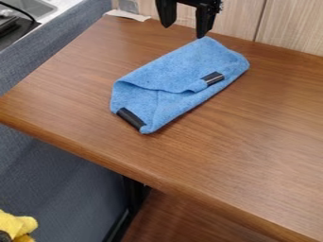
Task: Fold the cloth from bottom right to top right
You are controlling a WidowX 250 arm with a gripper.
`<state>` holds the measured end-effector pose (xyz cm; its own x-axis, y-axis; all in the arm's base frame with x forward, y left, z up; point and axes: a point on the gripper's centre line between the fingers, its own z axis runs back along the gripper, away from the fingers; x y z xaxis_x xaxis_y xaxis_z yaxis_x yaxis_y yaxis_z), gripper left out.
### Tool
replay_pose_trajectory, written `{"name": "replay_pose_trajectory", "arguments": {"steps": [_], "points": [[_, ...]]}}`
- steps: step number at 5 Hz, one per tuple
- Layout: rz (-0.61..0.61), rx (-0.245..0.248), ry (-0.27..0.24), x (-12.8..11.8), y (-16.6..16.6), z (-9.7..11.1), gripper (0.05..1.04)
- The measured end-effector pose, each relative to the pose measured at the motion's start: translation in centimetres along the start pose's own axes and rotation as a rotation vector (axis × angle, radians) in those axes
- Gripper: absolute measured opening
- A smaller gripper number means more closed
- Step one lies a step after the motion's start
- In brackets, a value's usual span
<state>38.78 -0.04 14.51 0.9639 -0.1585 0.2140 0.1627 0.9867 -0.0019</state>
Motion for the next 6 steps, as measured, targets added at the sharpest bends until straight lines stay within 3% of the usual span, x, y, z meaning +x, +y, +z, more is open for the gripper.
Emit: {"name": "replay_pose_trajectory", "arguments": {"steps": [1,2,4,6], "points": [[0.011,-0.013,0.044,-0.6,-0.1,-1.5,1.0],[0.102,-0.044,0.094,-3.3,0.6,-3.5,1.0],[0.295,-0.046,0.056,-7.1,2.2,-2.5,1.0],[0.535,0.065,0.045,-10.9,2.9,-2.4,1.0]]}}
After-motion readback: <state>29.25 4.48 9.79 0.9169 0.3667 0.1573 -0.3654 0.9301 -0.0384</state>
